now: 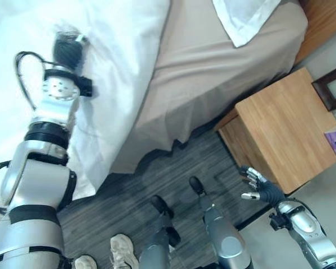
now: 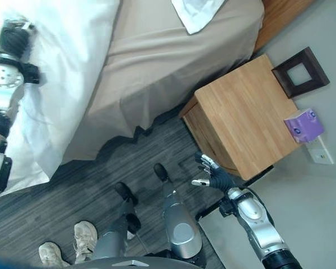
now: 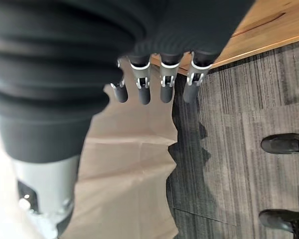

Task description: Making the bed.

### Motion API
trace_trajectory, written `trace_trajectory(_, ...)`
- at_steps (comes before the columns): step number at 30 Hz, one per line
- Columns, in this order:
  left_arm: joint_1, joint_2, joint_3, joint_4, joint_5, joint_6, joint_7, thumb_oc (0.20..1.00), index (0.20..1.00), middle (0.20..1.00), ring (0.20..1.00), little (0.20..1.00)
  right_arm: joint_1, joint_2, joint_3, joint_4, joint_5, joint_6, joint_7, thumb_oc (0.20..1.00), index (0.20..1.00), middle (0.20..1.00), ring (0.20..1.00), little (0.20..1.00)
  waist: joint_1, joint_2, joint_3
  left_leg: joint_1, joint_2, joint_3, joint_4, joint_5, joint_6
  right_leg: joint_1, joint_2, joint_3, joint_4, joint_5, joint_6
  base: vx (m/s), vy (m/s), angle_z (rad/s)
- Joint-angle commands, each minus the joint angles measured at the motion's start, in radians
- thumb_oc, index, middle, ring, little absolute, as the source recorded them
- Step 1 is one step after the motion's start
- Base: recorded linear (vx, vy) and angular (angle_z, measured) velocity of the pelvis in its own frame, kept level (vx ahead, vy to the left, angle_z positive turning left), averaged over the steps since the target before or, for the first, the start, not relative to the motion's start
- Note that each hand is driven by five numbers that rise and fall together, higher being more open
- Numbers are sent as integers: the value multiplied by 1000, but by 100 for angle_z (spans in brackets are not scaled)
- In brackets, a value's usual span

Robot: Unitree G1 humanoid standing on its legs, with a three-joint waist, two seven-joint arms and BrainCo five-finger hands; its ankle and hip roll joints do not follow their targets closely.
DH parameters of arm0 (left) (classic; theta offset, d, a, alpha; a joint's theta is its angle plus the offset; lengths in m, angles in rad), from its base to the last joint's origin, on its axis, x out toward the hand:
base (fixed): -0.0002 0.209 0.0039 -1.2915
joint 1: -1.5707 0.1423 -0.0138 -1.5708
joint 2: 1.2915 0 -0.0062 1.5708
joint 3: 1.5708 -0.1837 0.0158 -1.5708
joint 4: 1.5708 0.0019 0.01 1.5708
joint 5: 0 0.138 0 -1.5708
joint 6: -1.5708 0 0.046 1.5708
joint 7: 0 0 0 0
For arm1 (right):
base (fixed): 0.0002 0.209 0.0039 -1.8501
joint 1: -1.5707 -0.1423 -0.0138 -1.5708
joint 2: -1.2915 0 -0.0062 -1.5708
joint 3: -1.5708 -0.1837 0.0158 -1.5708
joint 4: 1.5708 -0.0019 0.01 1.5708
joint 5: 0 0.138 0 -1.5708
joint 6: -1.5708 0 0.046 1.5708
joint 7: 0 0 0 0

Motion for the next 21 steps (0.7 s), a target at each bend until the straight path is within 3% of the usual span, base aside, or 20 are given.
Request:
trace_trajectory(1, -18, -79, -10, -122, 27, -78, -35, 200, 200, 200, 200, 200, 22, -12, -39, -28, 25, -46, -2, 1000, 1000, 1000, 1000, 1000, -31, 66, -20, 107, 18, -16, 8, -32, -68, -37, -4, -41, 23, 26, 73, 7, -5, 16)
trace_trajectory(2, 22, -151, -20, -198, 2, -86, -39, 200, 200, 200, 200, 200, 25, -10, -36, -29, 18, -46, -2, 1000, 1000, 1000, 1000, 1000, -37, 75, -28, 119, 15, -20, 8, -35, -64, -24, -9, -42, 24, 23, 72, 18, -5, 13)
trace_trajectory(6, 92, -307, -67, -309, -20, -93, -64, 200, 200, 200, 200, 200, 29, -8, -26, -25, -1, -45, -7, 1000, 1000, 1000, 1000, 1000, -56, 94, -51, 147, 7, -23, 8, -43, -57, 4, -14, -42, 25, 16, 71, 31, 8, 11)
trace_trajectory(10, 160, -403, -126, -377, -49, -82, -122, 200, 200, 200, 200, 200, 32, -7, -26, -31, -2, -37, -10, 1000, 1000, 1000, 1000, 1000, -78, 105, -80, 178, 3, -15, 8, -54, -51, 26, -14, -34, 27, 11, 73, 41, 18, -4)
trace_trajectory(11, 161, -403, -126, -378, -49, -82, -122, 570, 570, 570, 570, 570, 33, -7, -26, -31, -2, -37, -10, 1000, 1000, 1000, 1000, 1000, -78, 105, -80, 178, 3, -15, 8, -54, -51, 27, -14, -34, 27, 11, 73, 46, 8, -10)
trace_trajectory(12, 187, -412, -150, -414, -59, -84, -150, 1000, 1000, 1000, 1000, 1000, 36, -11, -26, -34, 0, -34, -5, 1000, 1000, 1000, 1000, 1000, -87, 110, -91, 192, 1, -9, 8, -60, -49, 38, -14, -27, 28, 8, 73, 29, 3, -3)
trace_trajectory(21, 313, -331, -115, -532, -229, -87, -237, 1000, 1000, 1000, 1000, 1000, 80, -4, -58, -16, 58, -15, 31, 1000, 1000, 1000, 1000, 1000, -89, 128, -124, 219, 2, -1, 8, -58, -50, 61, -9, -20, 29, 2, 66, 6, -6, -7)
